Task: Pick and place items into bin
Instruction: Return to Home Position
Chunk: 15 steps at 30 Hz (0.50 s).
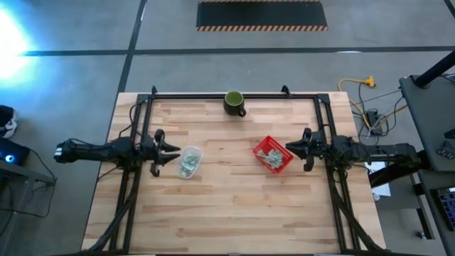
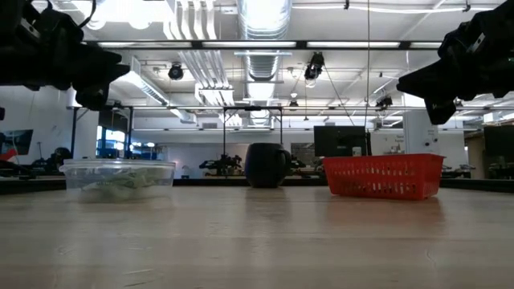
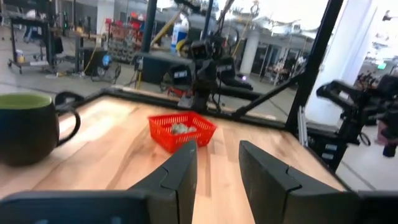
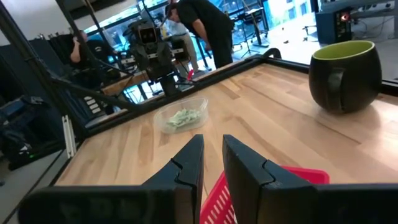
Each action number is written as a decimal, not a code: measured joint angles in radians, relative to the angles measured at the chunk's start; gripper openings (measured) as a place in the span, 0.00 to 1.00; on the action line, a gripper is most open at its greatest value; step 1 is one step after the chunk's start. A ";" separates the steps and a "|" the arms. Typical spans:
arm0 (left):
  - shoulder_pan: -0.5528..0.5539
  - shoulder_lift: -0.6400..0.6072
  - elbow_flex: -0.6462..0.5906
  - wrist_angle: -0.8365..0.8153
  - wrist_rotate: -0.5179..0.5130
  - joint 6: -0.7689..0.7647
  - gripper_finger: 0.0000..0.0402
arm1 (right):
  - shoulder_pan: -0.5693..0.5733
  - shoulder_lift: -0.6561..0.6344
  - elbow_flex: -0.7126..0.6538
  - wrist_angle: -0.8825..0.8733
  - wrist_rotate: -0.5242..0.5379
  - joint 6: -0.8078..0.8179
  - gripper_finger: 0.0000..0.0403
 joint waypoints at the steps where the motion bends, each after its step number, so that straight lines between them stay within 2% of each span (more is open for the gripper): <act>1: 0.000 0.000 0.000 -0.016 0.001 -0.001 0.26 | 0.000 0.000 0.000 0.000 0.000 -0.001 0.13; 15: 0.001 0.010 0.000 -0.011 0.002 0.000 0.26 | 0.000 0.000 0.000 0.001 0.003 -0.015 0.13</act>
